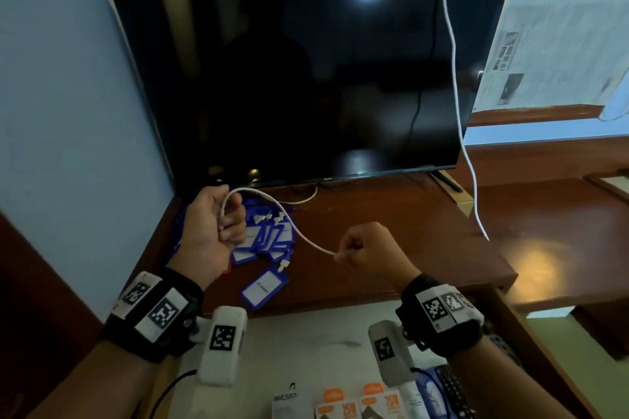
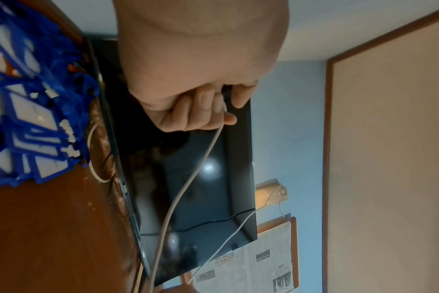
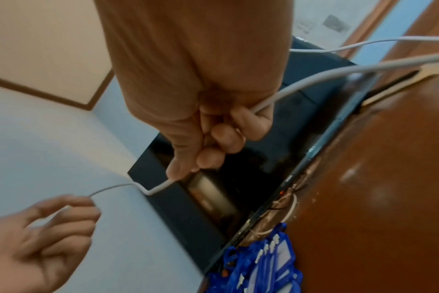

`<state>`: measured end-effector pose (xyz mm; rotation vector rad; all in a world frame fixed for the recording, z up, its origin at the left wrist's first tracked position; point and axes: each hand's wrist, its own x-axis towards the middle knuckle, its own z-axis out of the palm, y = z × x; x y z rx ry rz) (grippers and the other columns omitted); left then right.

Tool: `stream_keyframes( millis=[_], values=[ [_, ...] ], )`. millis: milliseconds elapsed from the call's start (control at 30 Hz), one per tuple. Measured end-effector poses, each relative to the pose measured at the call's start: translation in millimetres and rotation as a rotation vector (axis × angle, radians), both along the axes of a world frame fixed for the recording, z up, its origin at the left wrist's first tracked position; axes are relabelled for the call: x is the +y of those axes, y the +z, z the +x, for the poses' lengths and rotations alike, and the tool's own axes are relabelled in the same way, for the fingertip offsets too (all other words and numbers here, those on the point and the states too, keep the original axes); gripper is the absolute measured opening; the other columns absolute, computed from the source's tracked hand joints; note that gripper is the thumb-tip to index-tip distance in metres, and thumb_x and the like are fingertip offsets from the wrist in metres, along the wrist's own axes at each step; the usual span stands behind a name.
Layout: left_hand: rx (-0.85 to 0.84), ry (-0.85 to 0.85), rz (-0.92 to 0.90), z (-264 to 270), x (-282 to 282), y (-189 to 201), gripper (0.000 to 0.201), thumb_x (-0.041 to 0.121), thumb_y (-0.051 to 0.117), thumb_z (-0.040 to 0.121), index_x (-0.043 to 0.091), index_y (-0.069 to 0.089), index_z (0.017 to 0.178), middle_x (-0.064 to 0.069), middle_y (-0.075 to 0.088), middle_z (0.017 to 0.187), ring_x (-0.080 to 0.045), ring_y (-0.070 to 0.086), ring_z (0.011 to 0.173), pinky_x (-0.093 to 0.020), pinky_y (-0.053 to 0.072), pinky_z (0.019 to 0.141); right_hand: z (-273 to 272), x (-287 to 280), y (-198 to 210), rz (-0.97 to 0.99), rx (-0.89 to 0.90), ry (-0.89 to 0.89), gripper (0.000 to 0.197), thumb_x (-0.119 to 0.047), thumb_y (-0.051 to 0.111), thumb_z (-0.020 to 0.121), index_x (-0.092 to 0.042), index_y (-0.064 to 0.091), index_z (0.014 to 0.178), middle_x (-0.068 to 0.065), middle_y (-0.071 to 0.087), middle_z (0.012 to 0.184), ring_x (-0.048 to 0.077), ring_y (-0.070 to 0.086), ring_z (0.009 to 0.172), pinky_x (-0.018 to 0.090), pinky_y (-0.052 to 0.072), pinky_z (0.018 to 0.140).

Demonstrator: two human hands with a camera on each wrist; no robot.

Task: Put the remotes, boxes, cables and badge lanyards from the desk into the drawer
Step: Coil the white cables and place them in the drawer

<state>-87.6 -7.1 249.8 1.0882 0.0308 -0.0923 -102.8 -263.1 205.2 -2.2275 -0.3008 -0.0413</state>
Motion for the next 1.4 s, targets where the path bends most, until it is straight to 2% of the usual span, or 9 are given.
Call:
stream_keyframes(
  millis=[133,233,433,567,733,867,1000,1100,1400],
  values=[
    [-0.114,0.088,0.274,0.3,10.3,8.6,0.035,0.027,0.035,0.102,0.014,0.05,0.073,0.007,0.029,0.046,-0.005,0.022,0.035,-0.021,0.016,0.04,-5.9,39.6,15.0,-0.084,-0.013,0.133,0.022,-0.01,0.072,0.082,-0.021,0.061,0.066,-0.016,0.057,0.052,-0.01,0.055,0.053,0.008,0.038,0.052],
    [-0.202,0.111,0.453,-0.2,13.4,6.7,0.034,0.023,0.037,0.103,0.01,0.054,0.077,0.005,0.033,0.051,-0.006,0.027,0.042,-0.018,0.022,0.042,-13.4,61.9,27.9,-0.072,-0.029,0.224,0.017,-0.008,0.068,0.085,-0.017,0.062,0.071,-0.014,0.057,0.059,-0.01,0.055,0.056,0.008,0.04,0.054],
    [-0.371,-0.083,0.705,-14.5,9.8,-7.0,0.031,0.02,0.042,0.101,0.007,0.066,0.086,-0.004,0.056,0.072,-0.013,0.052,0.069,-0.026,0.042,0.068,-25.5,88.0,38.1,0.24,-0.142,0.221,0.022,-0.003,0.061,0.089,-0.017,0.057,0.072,-0.007,0.052,0.058,0.002,0.046,0.05,0.013,0.039,0.052],
    [-0.336,-0.165,0.632,-25.4,8.7,-20.2,0.031,0.024,0.042,0.1,0.01,0.068,0.089,-0.003,0.063,0.073,-0.016,0.058,0.075,-0.032,0.048,0.081,-24.7,97.7,31.2,0.391,-0.187,0.127,0.021,-0.001,0.058,0.09,-0.013,0.057,0.073,-0.005,0.048,0.055,0.003,0.04,0.047,0.016,0.035,0.048],
    [-0.178,-0.354,0.384,-35.9,11.3,-32.0,0.043,0.031,0.033,0.1,0.004,0.061,0.084,0.002,0.044,0.054,-0.015,0.045,0.059,-0.025,0.044,0.065,-20.0,99.9,21.0,0.368,-0.248,0.059,0.02,-0.002,0.06,0.089,-0.016,0.058,0.075,-0.005,0.052,0.057,0.002,0.043,0.047,0.013,0.036,0.049],
    [-0.069,-0.445,0.286,-36.9,12.2,-35.0,0.044,0.034,0.033,0.101,0.004,0.054,0.075,0.006,0.033,0.05,-0.01,0.034,0.05,-0.021,0.036,0.054,-17.1,98.8,12.6,0.282,-0.181,0.019,0.005,-0.011,0.063,0.089,-0.014,0.065,0.085,0.007,0.064,0.071,0.017,0.056,0.058,0.027,0.047,0.055],
    [0.014,-0.502,0.137,-37.3,15.6,-37.9,0.04,0.035,0.043,0.094,0.012,0.046,0.061,0.006,0.026,0.047,-0.008,0.025,0.042,-0.025,0.017,0.052,-24.0,99.3,3.5,0.3,-0.108,0.069,0.022,-0.021,0.063,0.089,-0.023,0.064,0.067,-0.013,0.055,0.052,0.002,0.042,0.049,0.013,0.034,0.049],
    [0.07,-0.534,-0.064,-35.5,22.1,-44.8,0.039,0.032,0.045,0.095,0.016,0.048,0.06,0.008,0.028,0.045,-0.005,0.025,0.038,-0.024,0.018,0.052,-29.0,89.0,-5.6,0.426,-0.01,0.069,0.019,-0.016,0.064,0.088,-0.005,0.065,0.073,-0.012,0.051,0.048,-0.001,0.04,0.046,0.01,0.031,0.047],
    [0.137,-0.347,-0.416,-28.8,45.1,-52.3,0.037,0.031,0.041,0.093,0.019,0.047,0.058,0.01,0.029,0.043,-0.005,0.018,0.037,-0.023,0.013,0.056,-26.0,41.4,-39.3,0.637,0.082,-0.185,0.018,0.003,0.072,0.076,-0.003,0.055,0.072,-0.009,0.045,0.048,0.002,0.035,0.043,0.013,0.031,0.043]
  ],
)
